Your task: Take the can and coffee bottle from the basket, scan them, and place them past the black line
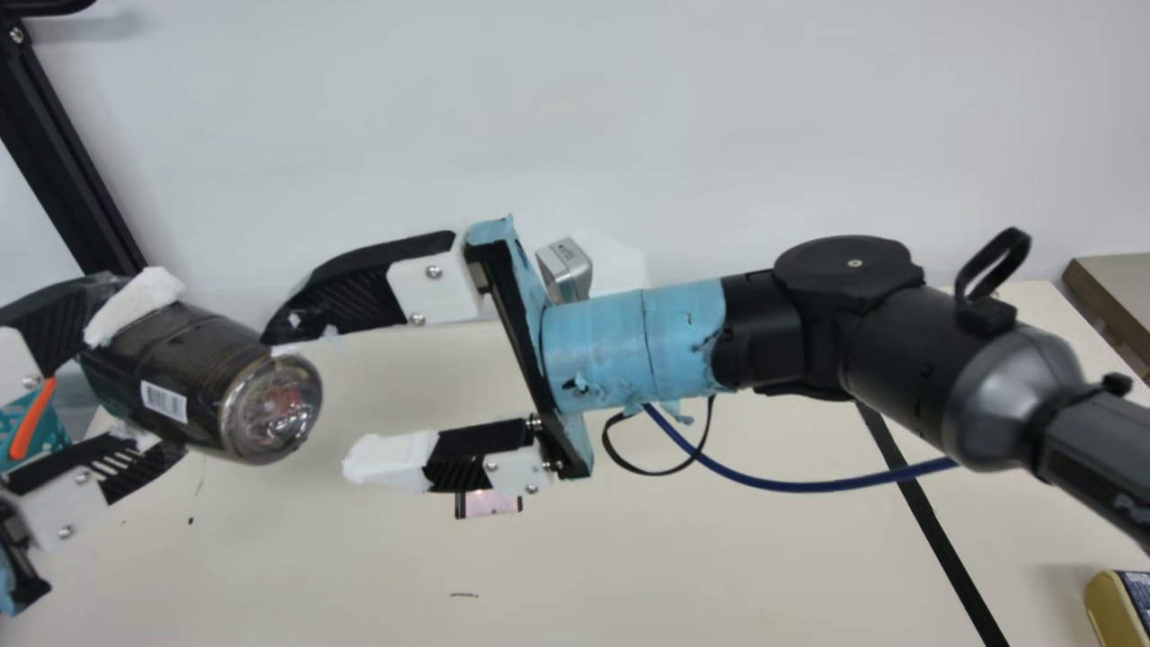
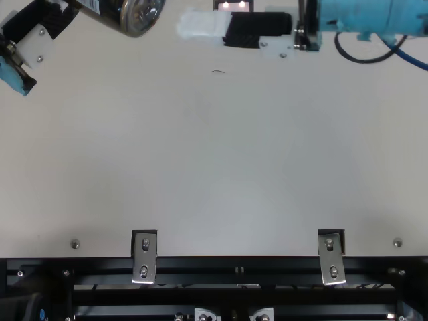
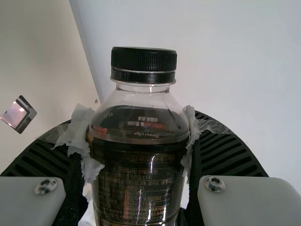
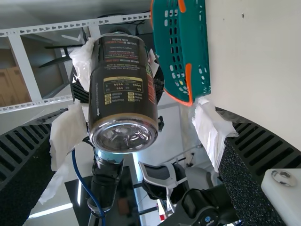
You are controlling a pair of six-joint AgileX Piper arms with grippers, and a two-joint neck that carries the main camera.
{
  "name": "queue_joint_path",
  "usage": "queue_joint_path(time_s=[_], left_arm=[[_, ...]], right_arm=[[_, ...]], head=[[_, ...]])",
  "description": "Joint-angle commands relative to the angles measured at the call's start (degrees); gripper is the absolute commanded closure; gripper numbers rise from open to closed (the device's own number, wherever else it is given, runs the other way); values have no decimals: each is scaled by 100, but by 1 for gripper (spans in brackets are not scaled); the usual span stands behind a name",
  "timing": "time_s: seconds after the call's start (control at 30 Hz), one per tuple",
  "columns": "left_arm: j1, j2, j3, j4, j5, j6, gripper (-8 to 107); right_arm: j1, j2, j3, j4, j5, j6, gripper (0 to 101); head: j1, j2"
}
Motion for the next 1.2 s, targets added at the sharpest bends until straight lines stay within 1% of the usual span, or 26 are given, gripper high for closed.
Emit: queue_joint_path(time_s=[0.0, 0.27, 0.73, 0.9, 1.17], left_arm=[[0, 0, 0, 0, 0, 0, 89], [0, 0, 0, 0, 0, 0, 89], [0, 0, 0, 0, 0, 0, 89], [0, 0, 0, 0, 0, 0, 89], [0, 0, 0, 0, 0, 0, 89]], right_arm=[[42, 92, -92, 57, 7, 10, 0], [215, 381, -345, 293, 27, 23, 0], [509, 732, -668, 608, 86, 45, 0], [584, 816, -713, 685, 139, 69, 0], [609, 847, -712, 708, 130, 90, 0]], head=[[-180, -79], [-180, -79], [-180, -79], [-180, -79], [-180, -79]])
